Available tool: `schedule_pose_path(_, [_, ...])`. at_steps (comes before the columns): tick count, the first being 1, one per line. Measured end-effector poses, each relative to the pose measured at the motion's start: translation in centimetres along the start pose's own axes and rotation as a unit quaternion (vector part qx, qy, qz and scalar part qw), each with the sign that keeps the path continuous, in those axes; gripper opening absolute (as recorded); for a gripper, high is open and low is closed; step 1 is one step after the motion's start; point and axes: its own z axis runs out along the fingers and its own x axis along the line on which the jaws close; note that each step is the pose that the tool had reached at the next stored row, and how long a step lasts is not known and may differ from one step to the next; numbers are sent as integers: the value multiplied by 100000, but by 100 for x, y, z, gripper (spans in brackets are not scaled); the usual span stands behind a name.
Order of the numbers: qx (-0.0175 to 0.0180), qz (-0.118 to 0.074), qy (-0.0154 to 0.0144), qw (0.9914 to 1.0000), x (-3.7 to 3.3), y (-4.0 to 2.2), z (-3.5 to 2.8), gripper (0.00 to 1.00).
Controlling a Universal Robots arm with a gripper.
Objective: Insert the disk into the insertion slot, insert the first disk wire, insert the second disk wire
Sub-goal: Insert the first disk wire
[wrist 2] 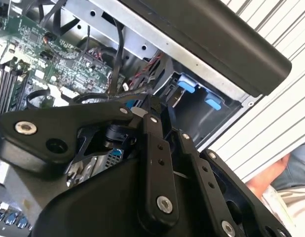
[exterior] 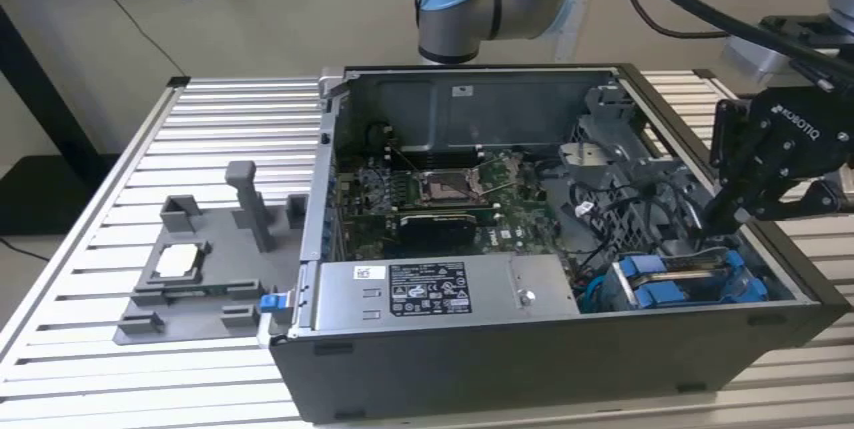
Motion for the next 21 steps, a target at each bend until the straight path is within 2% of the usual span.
schedule_pose_path(2, [-245,-2,-16,100000,2,-19,24,19])
schedule_pose_path(11, [-558,29,-9,99998,49,-30,140,19])
schedule_pose_path(21, [-581,33,-2,99998,67,-36,211,19])
